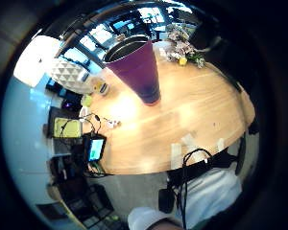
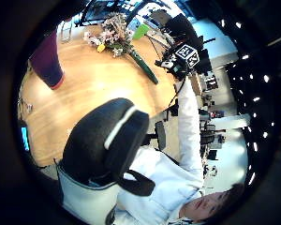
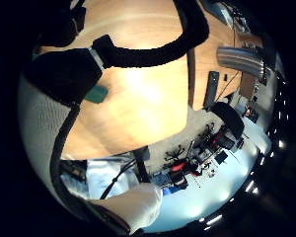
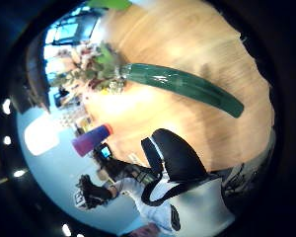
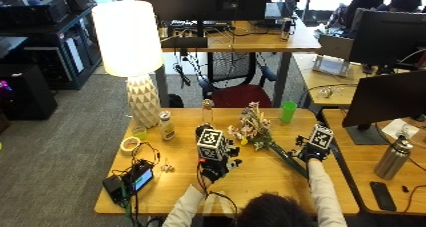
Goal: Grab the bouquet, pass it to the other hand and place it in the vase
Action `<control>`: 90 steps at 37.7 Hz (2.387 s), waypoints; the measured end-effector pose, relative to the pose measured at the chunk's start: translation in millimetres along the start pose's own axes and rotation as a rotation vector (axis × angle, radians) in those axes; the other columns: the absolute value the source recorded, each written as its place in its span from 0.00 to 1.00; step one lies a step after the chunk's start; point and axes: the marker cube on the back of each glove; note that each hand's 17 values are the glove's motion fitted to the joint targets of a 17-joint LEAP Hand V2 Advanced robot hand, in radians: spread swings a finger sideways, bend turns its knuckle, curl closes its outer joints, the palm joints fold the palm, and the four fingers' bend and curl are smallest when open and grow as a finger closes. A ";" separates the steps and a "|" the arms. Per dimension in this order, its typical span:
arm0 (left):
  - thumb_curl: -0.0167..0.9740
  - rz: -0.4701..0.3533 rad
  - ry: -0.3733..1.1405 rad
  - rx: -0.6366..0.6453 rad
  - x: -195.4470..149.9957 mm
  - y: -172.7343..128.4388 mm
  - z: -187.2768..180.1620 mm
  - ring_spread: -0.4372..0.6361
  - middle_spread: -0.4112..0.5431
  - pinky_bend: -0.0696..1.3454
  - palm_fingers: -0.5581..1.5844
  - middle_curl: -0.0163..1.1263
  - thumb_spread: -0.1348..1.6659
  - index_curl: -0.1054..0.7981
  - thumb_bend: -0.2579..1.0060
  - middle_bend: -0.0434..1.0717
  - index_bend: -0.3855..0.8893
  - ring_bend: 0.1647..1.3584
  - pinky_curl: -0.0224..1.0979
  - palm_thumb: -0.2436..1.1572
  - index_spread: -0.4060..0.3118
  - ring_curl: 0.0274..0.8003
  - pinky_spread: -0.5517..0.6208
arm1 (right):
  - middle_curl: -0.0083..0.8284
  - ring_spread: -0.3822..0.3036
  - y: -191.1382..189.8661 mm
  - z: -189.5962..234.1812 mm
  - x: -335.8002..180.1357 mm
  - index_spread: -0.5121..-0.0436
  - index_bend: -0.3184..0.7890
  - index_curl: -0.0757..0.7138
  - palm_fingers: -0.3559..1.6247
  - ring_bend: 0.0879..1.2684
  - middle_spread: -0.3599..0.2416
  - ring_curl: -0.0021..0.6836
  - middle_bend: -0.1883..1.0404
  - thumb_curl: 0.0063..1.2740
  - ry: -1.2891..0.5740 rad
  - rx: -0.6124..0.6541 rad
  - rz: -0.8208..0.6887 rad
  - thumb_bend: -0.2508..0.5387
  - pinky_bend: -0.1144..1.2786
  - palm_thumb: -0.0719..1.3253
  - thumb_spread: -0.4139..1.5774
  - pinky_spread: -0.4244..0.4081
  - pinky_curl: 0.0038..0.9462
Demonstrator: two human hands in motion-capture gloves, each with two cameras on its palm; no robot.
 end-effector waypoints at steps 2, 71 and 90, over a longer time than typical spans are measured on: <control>0.25 0.001 0.006 -0.009 -1.1 0.7 2.3 0.54 0.50 0.38 0.43 0.27 0.68 0.42 0.18 0.19 0.42 0.36 0.33 0.27 0.48 0.36 0.64 | 0.48 0.60 -6.4 7.7 2.4 0.76 0.35 0.20 0.45 0.51 0.70 0.51 0.47 0.22 0.001 0.007 0.021 0.31 0.61 0.39 0.74 0.82 0.37; 0.29 -0.026 0.024 -0.076 3.3 5.2 6.1 0.52 0.49 0.38 0.44 0.28 0.62 0.46 0.18 0.19 0.42 0.34 0.34 0.18 0.49 0.37 0.61 | 0.63 0.20 -46.3 63.3 -6.1 0.61 0.50 0.58 0.85 0.43 0.38 0.69 0.40 0.53 0.039 0.021 -0.152 0.29 0.47 0.82 0.41 0.13 0.41; 0.29 -0.009 0.000 -0.132 14.0 -9.0 16.9 0.52 0.48 0.38 0.44 0.28 0.62 0.46 0.18 0.18 0.42 0.34 0.34 0.18 0.49 0.37 0.61 | 0.80 0.26 -69.8 57.7 -1.4 0.63 0.64 0.73 0.95 0.66 0.35 0.83 0.72 0.39 0.070 0.546 -0.088 0.27 0.53 0.68 0.67 0.17 0.48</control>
